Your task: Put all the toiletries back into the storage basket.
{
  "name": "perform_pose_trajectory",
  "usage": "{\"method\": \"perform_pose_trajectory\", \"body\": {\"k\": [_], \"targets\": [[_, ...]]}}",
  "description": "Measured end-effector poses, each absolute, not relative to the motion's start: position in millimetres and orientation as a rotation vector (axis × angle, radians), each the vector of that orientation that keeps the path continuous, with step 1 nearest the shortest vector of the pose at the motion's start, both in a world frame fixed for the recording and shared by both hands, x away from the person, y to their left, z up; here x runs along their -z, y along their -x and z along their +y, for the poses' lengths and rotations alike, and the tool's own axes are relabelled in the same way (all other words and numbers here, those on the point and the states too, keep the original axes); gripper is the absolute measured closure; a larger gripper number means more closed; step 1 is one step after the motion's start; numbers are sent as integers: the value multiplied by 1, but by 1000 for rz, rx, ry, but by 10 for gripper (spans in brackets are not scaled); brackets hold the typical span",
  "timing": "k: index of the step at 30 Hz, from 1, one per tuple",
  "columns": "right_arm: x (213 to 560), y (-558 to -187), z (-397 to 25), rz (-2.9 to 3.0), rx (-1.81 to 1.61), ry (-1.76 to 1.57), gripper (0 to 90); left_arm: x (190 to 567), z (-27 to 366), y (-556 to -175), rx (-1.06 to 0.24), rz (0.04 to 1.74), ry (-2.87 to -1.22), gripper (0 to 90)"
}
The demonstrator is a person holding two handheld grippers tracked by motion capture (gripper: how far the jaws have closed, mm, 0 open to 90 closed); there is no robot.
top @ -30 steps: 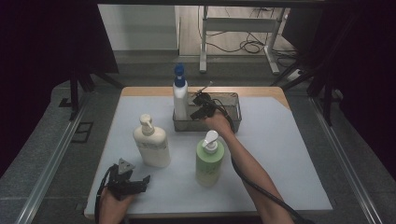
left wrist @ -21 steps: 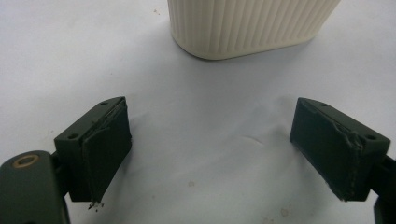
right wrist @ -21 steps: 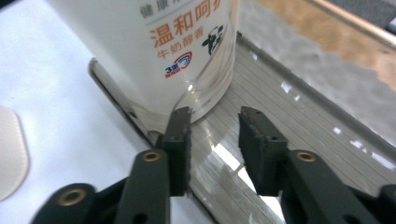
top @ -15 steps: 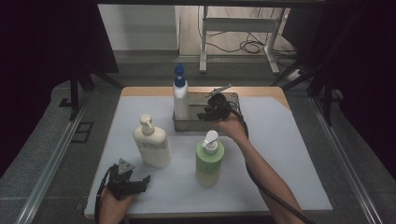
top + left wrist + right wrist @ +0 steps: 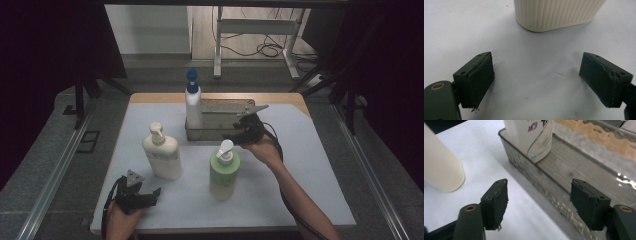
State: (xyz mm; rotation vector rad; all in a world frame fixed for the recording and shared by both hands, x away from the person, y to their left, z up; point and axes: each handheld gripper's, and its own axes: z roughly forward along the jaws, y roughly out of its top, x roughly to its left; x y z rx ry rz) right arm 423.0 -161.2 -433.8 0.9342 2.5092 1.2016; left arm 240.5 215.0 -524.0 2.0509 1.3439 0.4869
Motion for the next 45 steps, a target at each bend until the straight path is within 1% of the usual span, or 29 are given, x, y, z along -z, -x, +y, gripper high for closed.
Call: {"method": "perform_pose_trajectory", "body": {"k": [7, 11, 15, 27, 33, 39, 45], "targets": [[436, -398, -182, 2494, -1213, -877, 228, 524, 215, -241, -486, 1344, -2052, 121], [438, -388, -194, 2485, -1226, -872, 208, 524, 215, -241, -487, 1344, -2052, 121], [442, -376, -207, 2484, -1241, -874, 165, 524, 215, -241, -487, 1344, -2052, 121], [452, -340, -231, 2493, -1244, -856, 83, 524, 215, -241, -488, 1345, -2051, 121], [451, -320, -232, 2511, -1254, -807, 0, 524, 215, -241, -488, 1345, -2051, 121], [446, -301, -225, 2538, -1280, -742, 0, 524, 215, -241, -488, 1345, -2051, 121], [443, -289, -211, 2561, -1309, -675, 0, 524, 215, -241, -488, 1345, -2051, 121]]}}
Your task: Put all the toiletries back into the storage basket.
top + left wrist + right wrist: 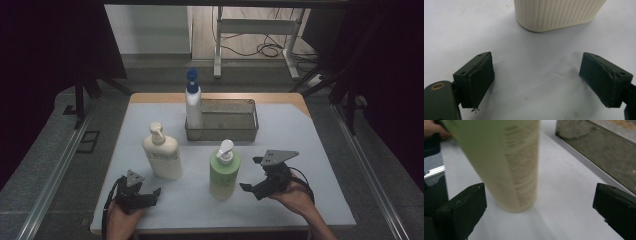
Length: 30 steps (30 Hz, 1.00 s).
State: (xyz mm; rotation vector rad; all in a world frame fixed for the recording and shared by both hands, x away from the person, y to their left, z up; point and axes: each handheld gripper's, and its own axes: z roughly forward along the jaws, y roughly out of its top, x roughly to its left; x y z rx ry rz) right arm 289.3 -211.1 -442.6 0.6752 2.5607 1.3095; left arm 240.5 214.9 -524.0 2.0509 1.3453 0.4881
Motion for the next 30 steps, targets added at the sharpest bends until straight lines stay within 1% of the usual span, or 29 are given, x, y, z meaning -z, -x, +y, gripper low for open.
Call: {"method": "perform_pose_trajectory", "body": {"k": [9, 18, 26, 28, 30], "targets": [[434, -282, -185, 2566, -1371, -604, 0, 524, 215, -241, -487, 1346, -2050, 121], [425, -285, -164, 2554, -1391, -573, 0, 524, 215, -241, -488, 1346, -2050, 121], [424, -290, -149, 2547, -1403, -550, 3, 524, 215, -241, -487, 1346, -2050, 121], [425, -291, -147, 2548, -1397, -545, 28, 524, 215, -241, -487, 1346, -2050, 121], [425, -292, -145, 2552, -1393, -541, 82, 524, 215, -241, -487, 1346, -2050, 121]]}}
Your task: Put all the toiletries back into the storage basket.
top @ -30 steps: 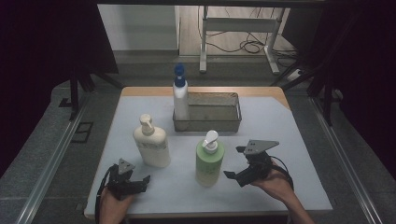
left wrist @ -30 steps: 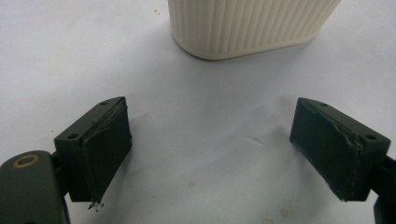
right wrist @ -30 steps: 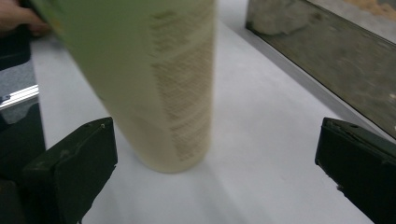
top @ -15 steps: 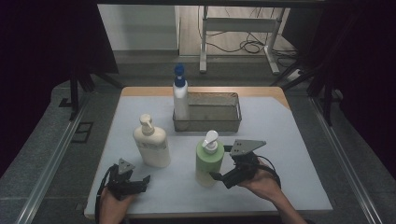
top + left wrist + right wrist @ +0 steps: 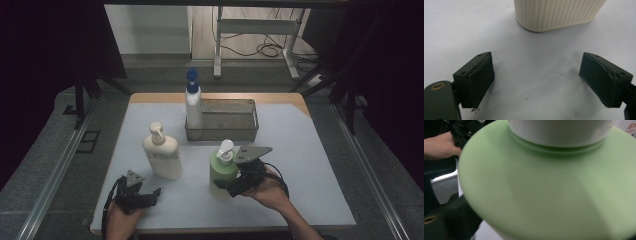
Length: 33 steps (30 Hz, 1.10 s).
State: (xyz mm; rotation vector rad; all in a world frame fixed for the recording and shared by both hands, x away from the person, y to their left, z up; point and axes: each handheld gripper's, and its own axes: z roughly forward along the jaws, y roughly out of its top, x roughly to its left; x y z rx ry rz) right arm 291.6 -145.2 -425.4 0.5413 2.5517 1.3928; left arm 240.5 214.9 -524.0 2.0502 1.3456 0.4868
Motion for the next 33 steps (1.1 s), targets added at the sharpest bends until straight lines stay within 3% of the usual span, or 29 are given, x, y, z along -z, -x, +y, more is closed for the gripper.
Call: {"method": "perform_pose_trajectory", "body": {"k": [15, 33], "targets": [[410, -296, -142, 2552, -1332, -581, 124, 524, 215, -241, -485, 1347, -2052, 121], [371, -335, -130, 2491, -1331, -652, 124, 524, 215, -241, -488, 1346, -2050, 121]]}}
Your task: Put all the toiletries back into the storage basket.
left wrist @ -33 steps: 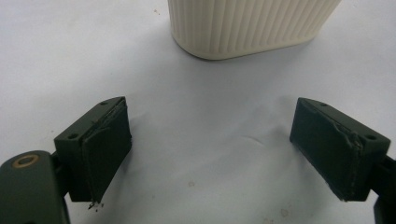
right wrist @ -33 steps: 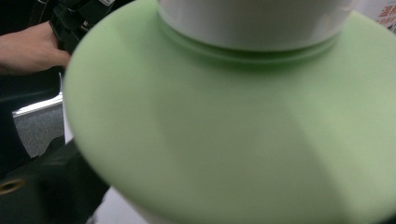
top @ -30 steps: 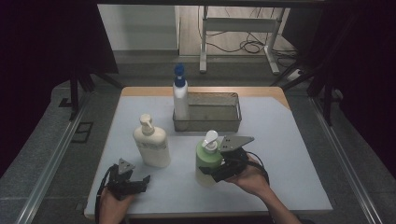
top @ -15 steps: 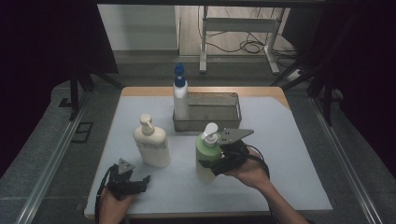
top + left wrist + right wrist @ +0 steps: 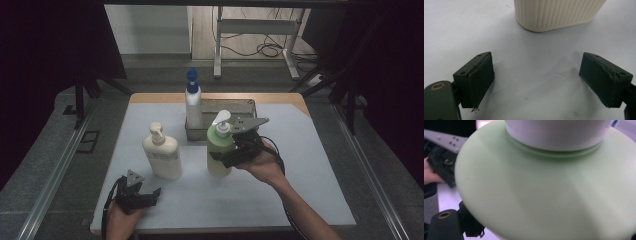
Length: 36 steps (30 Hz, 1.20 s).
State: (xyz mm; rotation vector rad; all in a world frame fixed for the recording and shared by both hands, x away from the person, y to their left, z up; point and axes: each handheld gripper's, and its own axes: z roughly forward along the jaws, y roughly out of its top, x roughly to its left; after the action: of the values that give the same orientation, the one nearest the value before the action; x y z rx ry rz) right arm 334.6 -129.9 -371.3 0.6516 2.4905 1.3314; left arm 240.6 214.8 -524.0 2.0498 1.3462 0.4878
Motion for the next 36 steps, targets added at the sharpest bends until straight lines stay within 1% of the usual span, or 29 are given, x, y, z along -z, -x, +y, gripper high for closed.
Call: {"method": "perform_pose_trajectory", "body": {"k": [15, 36], "targets": [[353, -367, -116, 2416, -1315, -725, 124, 524, 215, -241, -488, 1346, -2048, 121], [331, -410, -109, 2303, -1306, -850, 125, 524, 215, -241, -487, 1345, -2047, 121]]}}
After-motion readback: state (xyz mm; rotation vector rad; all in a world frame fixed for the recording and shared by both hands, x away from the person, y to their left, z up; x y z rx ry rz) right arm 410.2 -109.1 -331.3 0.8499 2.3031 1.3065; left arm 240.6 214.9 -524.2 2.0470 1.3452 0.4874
